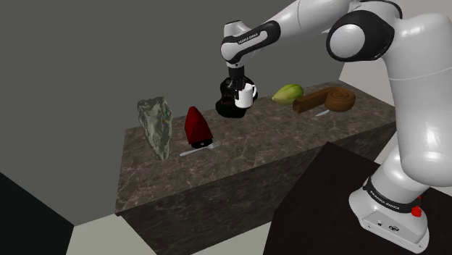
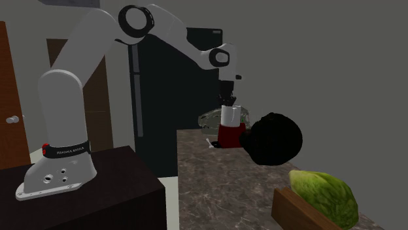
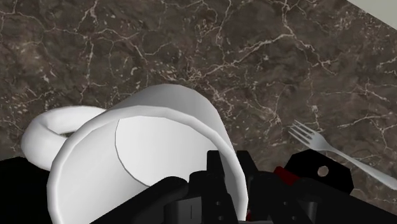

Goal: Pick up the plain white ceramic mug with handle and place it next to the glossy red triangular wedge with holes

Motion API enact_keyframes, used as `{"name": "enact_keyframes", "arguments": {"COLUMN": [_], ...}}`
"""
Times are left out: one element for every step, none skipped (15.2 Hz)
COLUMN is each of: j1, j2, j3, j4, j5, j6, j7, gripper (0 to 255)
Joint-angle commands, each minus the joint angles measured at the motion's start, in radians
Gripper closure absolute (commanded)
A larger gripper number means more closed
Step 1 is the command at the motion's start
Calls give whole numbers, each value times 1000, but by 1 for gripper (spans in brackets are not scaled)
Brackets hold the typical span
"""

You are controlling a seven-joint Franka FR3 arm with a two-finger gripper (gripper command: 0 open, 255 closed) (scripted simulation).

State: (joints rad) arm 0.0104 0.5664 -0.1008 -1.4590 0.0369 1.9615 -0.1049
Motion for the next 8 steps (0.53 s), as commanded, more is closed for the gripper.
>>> {"name": "enact_keyframes", "arguments": {"j1": [0, 0, 0, 0, 0, 0, 0, 0], "j2": [10, 15, 21, 26, 31, 37, 43, 50], "j3": [1, 1, 1, 2, 2, 2, 3, 3], "j4": [-12, -17, -22, -28, -33, -37, -41, -45], "j5": [1, 1, 2, 2, 3, 3, 4, 5], "j6": [23, 33, 44, 54, 65, 75, 85, 95], "j7": [1, 1, 1, 0, 0, 0, 0, 0], "gripper": [255, 255, 255, 255, 255, 255, 255, 255]}}
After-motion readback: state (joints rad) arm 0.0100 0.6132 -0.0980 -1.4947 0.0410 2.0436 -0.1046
